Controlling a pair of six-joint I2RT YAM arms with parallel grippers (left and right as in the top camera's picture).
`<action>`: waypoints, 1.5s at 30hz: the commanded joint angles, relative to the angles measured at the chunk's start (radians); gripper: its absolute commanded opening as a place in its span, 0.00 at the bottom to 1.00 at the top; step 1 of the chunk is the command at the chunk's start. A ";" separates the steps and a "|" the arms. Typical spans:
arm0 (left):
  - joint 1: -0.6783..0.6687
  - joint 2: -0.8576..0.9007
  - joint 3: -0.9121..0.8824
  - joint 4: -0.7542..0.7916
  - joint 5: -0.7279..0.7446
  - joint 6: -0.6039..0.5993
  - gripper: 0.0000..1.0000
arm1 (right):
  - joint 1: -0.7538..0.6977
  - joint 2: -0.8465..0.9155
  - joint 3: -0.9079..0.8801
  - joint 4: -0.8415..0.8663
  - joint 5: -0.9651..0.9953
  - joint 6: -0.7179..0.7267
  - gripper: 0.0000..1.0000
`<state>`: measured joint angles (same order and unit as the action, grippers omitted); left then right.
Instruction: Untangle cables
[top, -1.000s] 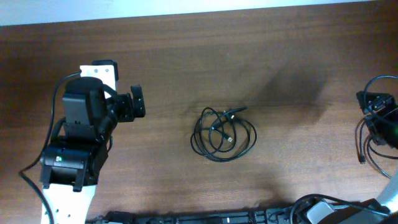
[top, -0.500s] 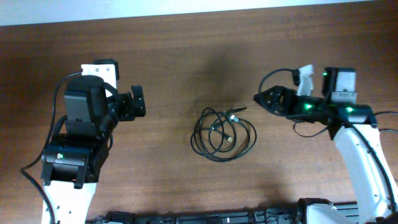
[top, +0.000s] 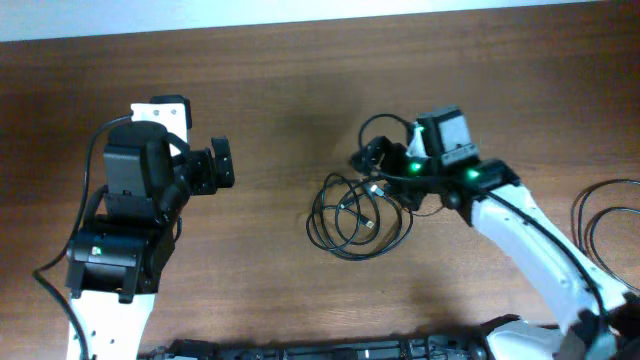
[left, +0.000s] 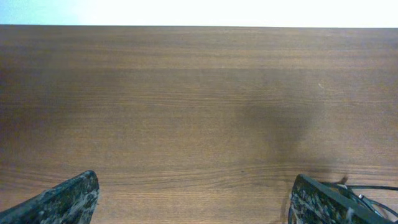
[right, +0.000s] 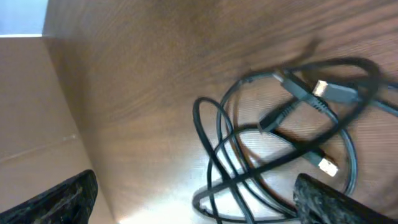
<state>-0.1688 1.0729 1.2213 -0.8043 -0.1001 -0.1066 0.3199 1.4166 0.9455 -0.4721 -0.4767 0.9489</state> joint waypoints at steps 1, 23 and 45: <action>0.003 0.002 0.008 0.002 0.007 -0.013 0.99 | 0.049 0.119 0.000 0.055 0.041 0.037 0.91; 0.003 0.002 0.008 0.002 0.007 -0.013 0.99 | 0.060 -0.103 0.000 -0.056 0.214 -0.209 0.26; 0.004 0.002 0.008 0.002 0.007 -0.013 0.99 | 0.060 0.138 0.000 0.019 0.183 -0.148 0.26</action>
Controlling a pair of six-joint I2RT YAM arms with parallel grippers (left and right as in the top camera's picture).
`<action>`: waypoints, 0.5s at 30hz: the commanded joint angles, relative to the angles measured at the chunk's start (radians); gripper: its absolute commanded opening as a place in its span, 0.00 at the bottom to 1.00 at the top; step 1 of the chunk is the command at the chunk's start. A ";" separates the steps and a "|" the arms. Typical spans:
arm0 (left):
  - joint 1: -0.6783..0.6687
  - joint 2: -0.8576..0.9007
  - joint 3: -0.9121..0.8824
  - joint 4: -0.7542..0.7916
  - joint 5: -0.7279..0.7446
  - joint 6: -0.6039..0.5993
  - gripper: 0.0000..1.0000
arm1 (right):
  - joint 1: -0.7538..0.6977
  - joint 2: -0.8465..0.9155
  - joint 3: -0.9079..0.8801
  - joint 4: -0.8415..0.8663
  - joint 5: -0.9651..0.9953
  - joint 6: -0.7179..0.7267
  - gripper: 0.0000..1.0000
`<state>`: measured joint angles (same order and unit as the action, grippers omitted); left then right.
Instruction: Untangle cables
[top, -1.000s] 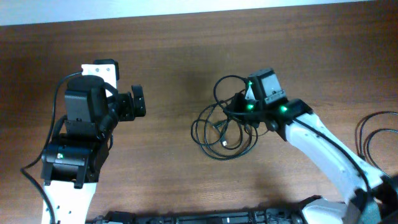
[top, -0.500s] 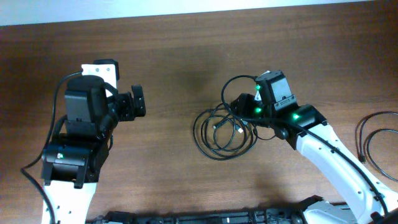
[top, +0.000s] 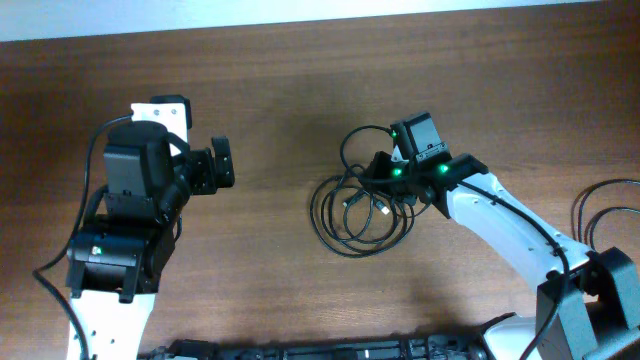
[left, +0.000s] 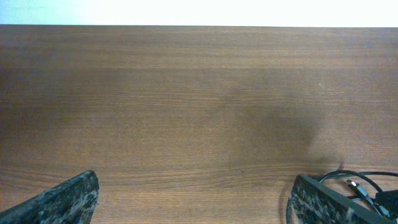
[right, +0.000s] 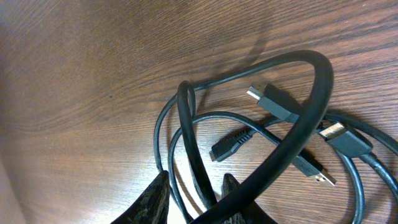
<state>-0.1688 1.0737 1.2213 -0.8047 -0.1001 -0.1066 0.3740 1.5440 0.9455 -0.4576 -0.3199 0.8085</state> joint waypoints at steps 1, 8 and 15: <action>0.004 0.001 0.008 0.002 0.007 -0.013 0.99 | 0.006 0.011 0.000 0.006 0.061 -0.007 0.26; 0.004 0.001 0.008 0.002 0.007 -0.013 0.99 | 0.006 0.012 0.000 0.072 0.174 -0.007 0.10; 0.004 0.001 0.008 0.002 0.007 -0.013 0.99 | 0.006 -0.010 0.009 0.143 -0.024 -0.004 0.04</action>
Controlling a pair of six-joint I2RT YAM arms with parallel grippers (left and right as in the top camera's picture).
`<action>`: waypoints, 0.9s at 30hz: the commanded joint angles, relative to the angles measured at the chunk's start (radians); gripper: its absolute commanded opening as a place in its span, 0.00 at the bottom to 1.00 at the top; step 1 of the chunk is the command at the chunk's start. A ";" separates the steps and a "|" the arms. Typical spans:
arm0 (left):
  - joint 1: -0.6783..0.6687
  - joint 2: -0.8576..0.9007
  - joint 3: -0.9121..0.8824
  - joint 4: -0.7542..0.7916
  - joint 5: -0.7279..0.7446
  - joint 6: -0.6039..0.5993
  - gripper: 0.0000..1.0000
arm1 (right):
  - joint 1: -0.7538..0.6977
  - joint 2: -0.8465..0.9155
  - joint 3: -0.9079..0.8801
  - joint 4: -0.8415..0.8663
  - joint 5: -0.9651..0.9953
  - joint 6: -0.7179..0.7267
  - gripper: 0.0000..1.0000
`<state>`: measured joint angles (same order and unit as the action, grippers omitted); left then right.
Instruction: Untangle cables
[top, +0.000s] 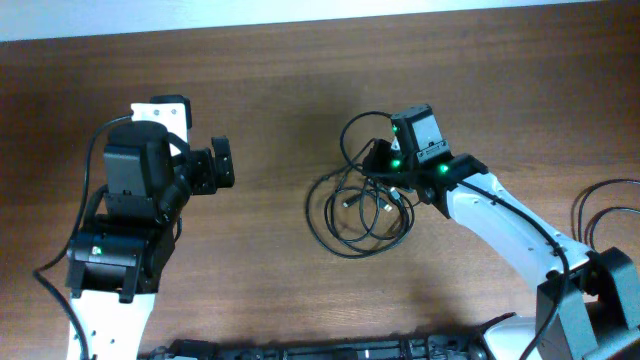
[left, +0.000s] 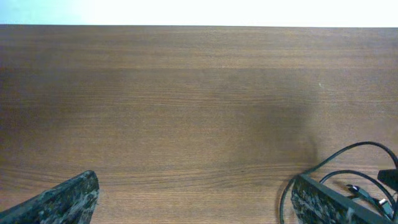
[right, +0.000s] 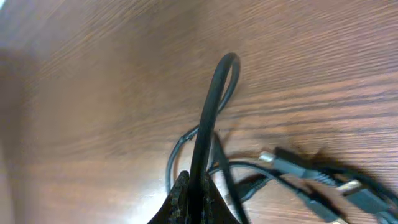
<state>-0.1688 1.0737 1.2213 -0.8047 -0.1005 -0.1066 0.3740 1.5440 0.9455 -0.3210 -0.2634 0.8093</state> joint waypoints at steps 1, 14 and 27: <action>0.004 0.001 0.008 0.002 0.007 -0.013 0.99 | 0.006 -0.038 0.028 0.008 -0.124 -0.013 0.04; 0.003 0.001 0.008 0.002 0.007 -0.013 0.99 | 0.006 -0.340 0.472 -0.047 -0.143 -0.181 0.04; 0.004 0.001 0.008 0.002 0.007 -0.013 0.99 | 0.005 -0.354 0.723 0.224 0.247 -0.315 0.04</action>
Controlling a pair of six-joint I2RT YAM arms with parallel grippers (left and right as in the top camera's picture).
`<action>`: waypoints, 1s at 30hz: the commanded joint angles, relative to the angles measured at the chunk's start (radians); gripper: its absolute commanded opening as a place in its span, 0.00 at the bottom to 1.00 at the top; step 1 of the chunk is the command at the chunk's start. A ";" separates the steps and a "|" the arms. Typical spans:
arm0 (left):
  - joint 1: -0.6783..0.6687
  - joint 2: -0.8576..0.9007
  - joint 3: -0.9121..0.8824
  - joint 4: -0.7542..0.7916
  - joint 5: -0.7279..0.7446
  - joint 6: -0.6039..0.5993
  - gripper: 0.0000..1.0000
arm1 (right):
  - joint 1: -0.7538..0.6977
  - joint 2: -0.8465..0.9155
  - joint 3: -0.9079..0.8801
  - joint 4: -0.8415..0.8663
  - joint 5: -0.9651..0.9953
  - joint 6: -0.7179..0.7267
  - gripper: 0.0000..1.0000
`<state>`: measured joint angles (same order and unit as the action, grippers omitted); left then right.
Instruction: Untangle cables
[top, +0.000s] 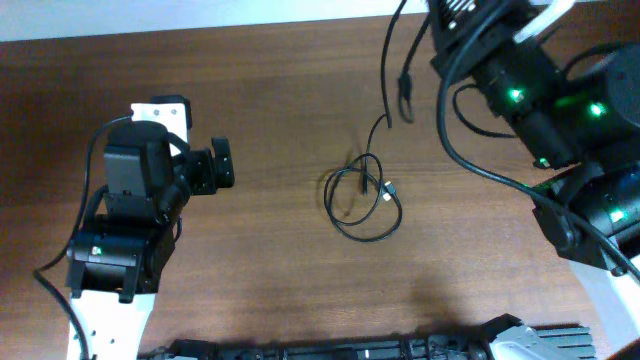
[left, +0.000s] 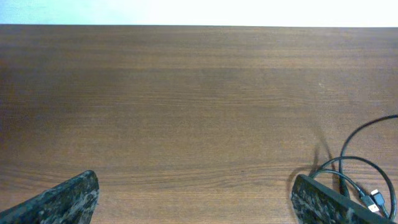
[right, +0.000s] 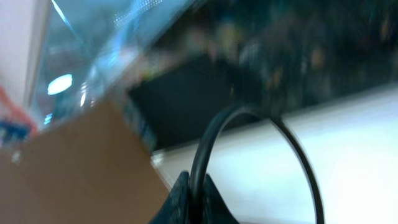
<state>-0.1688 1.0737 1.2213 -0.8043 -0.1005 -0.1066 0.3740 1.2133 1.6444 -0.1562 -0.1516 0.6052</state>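
Note:
My right gripper (right: 194, 194) is raised high, close under the overhead camera, and shut on a thick black cable (right: 205, 149). That lifted cable (top: 392, 70) hangs down with a plug end (top: 405, 103) dangling. A smaller coil of thin black cable (top: 364, 200) with a USB plug lies on the wooden table (top: 280, 110); it also shows at the right edge of the left wrist view as a loop (left: 360, 180). My left gripper (left: 196, 199) stands open and empty over bare wood at the left.
The raised right arm (top: 560, 110) fills the upper right of the overhead view and hides the table beneath it. A dark bar (top: 330, 350) runs along the front edge.
My right gripper has risen from table height to high above the table with the thick cable in it. Only a small thin coil is left on the wood. The left arm has not moved.
My right gripper was open beside the tangled pile of black cables. It then closed round a thick loop at the pile's top edge and was shut on it. Now it holds that cable high up, and a smaller coil stays on the table.

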 joint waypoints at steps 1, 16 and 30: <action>0.004 0.001 0.008 0.002 0.007 -0.013 0.99 | 0.005 -0.024 0.024 0.100 0.172 -0.167 0.04; 0.004 0.001 0.008 0.002 0.007 -0.013 0.99 | 0.004 0.034 0.024 0.162 0.512 -1.222 0.04; 0.003 0.001 0.008 0.002 0.007 -0.013 0.99 | -0.320 0.362 0.024 0.023 0.752 -1.304 0.04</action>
<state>-0.1688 1.0737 1.2213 -0.8047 -0.1005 -0.1066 0.1223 1.5887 1.6638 -0.1532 0.5587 -0.6998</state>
